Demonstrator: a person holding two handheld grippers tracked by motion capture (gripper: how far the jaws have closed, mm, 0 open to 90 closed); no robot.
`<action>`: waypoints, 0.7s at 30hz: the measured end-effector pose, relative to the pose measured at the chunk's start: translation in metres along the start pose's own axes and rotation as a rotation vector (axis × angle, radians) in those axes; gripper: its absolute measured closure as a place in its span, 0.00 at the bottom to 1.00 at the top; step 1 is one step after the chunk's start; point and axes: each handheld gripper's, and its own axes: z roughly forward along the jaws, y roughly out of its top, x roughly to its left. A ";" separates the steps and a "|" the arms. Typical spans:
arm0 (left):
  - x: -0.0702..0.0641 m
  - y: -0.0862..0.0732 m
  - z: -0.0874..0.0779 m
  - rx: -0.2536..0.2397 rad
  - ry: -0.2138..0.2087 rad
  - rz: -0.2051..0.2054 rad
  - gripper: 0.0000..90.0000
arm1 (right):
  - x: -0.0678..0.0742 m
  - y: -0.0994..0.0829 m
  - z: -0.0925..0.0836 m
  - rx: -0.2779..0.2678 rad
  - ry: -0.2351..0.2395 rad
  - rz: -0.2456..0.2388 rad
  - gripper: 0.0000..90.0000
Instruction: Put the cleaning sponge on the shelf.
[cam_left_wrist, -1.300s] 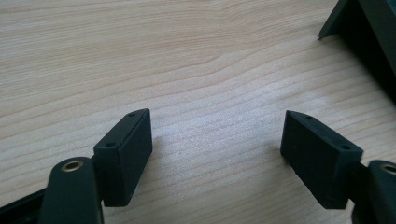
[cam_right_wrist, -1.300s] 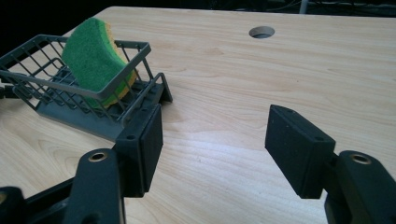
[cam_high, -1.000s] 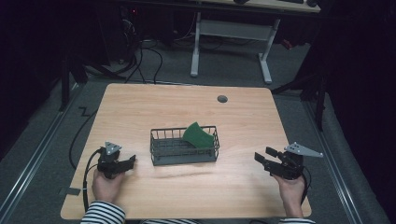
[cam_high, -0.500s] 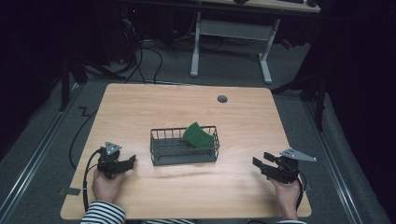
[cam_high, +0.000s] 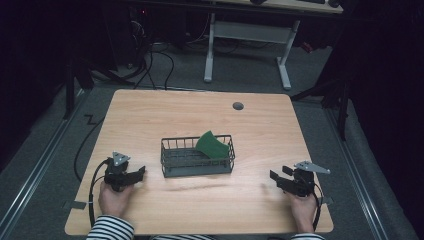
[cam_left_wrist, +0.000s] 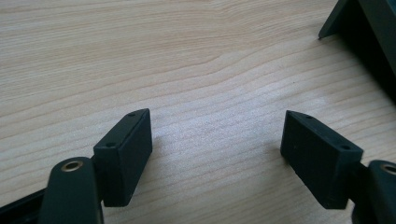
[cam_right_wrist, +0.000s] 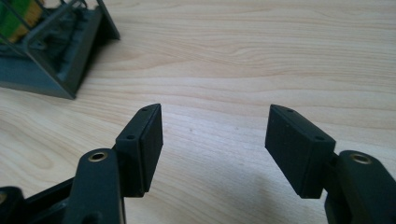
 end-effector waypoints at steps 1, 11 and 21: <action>0.000 0.000 0.000 0.000 0.000 0.000 0.28 | 0.000 0.000 0.001 0.002 -0.005 -0.003 0.41; 0.000 0.000 0.000 0.000 0.000 0.000 0.28 | -0.001 -0.006 0.013 0.030 -0.053 -0.024 0.41; 0.000 0.000 0.000 0.000 0.000 0.001 0.28 | 0.002 -0.005 0.023 0.055 -0.107 -0.068 0.40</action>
